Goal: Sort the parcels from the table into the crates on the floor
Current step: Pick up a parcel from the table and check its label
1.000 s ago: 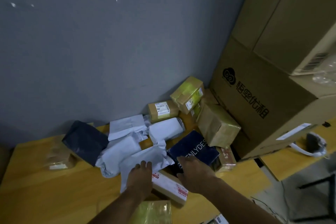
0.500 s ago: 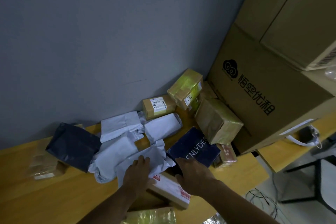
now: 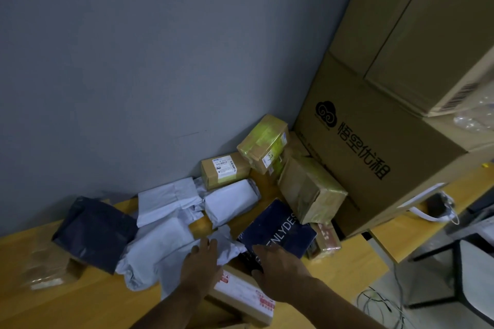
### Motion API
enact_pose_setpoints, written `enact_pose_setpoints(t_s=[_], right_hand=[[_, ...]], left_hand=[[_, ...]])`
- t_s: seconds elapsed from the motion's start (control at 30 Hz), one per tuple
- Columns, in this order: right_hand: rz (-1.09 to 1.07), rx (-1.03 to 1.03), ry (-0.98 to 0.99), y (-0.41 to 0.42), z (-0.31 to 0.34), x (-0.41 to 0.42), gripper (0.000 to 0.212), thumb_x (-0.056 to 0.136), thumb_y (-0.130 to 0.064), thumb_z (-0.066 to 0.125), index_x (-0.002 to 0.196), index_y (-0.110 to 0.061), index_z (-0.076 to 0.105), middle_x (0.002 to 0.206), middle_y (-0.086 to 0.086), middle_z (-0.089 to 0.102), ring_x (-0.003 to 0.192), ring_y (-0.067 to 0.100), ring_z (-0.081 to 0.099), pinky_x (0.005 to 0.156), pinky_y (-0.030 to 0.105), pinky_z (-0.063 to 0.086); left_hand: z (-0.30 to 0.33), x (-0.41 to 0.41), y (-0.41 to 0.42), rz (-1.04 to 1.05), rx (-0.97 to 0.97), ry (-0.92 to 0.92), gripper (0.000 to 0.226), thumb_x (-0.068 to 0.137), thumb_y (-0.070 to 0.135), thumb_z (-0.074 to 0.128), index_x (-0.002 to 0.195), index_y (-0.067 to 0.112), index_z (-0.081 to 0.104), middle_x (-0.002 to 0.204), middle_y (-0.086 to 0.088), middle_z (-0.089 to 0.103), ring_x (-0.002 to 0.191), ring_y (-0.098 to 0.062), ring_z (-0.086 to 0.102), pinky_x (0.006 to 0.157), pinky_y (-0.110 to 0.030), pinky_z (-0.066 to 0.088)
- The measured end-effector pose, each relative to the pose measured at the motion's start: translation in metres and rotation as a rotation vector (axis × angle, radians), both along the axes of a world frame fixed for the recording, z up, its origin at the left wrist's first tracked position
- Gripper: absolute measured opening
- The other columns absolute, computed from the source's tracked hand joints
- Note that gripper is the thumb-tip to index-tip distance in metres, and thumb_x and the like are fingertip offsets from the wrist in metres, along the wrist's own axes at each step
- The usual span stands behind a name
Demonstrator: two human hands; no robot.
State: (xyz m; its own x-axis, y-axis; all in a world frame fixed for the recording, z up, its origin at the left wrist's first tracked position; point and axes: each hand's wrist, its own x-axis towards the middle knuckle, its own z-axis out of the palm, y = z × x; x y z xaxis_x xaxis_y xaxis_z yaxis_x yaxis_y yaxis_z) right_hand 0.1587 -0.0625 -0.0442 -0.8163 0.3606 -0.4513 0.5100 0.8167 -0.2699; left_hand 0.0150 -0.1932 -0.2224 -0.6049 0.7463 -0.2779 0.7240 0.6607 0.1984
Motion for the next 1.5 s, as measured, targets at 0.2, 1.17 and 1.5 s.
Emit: enact_pose_setpoints(t_s=[0.2, 1.17, 1.5], right_hand=[[0.006, -0.011, -0.036, -0.002, -0.002, 0.003, 0.029, 0.101, -0.028, 0.05, 0.128, -0.021, 0.049, 0.127, 0.005, 0.058, 0.116, 0.023, 0.057, 0.096, 0.036, 0.049], [-0.041, -0.042, 0.005, 0.004, -0.001, 0.004, 0.034, 0.099, -0.035, 0.052, 0.131, -0.025, 0.052, 0.125, 0.004, 0.06, 0.112, 0.022, 0.06, 0.092, 0.034, 0.05], [-0.156, -0.404, 0.26, 0.021, 0.065, -0.024, 0.05, 0.092, -0.06, 0.054, 0.123, -0.022, 0.061, 0.122, -0.004, 0.067, 0.112, 0.015, 0.062, 0.094, 0.038, 0.053]], left_hand=[[-0.005, -0.001, 0.018, -0.009, 0.092, 0.07, 0.053, 0.046, 0.024, 0.096, 0.091, 0.012, 0.07, 0.089, -0.011, 0.067, 0.044, -0.017, 0.059, 0.037, -0.025, 0.049], [0.096, -0.056, -0.011, 0.17, 0.403, -0.029, 0.016, 0.103, 0.025, 0.048, 0.088, 0.022, 0.052, 0.092, -0.003, 0.071, 0.089, -0.018, 0.07, 0.07, -0.023, 0.047], [0.213, -0.074, -0.025, 0.48, 0.973, -0.87, 0.02, 0.094, 0.019, 0.067, 0.112, 0.012, 0.074, 0.111, -0.012, 0.075, 0.107, -0.033, 0.07, 0.1, -0.053, 0.051]])
